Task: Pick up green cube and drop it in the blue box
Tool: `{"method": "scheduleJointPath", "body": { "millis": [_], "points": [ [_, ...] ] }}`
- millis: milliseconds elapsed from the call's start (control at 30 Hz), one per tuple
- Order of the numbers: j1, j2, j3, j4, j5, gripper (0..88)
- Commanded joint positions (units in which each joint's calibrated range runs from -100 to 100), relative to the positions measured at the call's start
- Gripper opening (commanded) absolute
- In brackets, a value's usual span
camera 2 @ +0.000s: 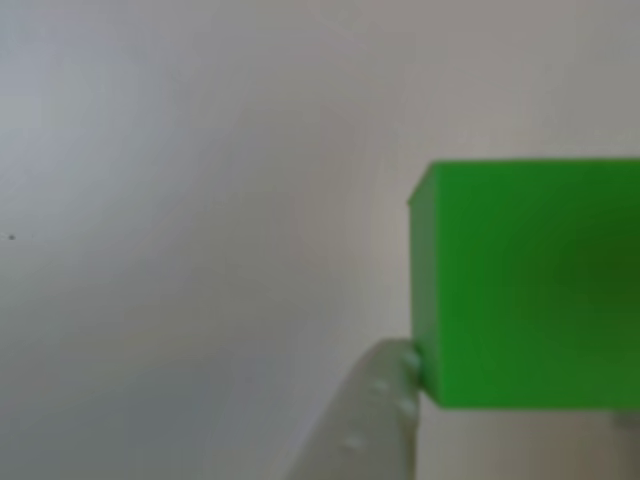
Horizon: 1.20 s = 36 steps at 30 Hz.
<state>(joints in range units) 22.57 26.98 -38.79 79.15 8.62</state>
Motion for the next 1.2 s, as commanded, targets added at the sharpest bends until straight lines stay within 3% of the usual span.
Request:
{"method": "scheduleJointPath", "body": {
  "millis": [0, 667, 1167],
  "points": [
    [3.84, -5.08, -1.60, -0.10, 0.20, 1.0],
    [15.37, -4.33, -1.69, -8.34, -0.15, 1.0],
    [21.01, 2.36, -1.60, -8.58, -0.24, 1.0]
  ]
}}
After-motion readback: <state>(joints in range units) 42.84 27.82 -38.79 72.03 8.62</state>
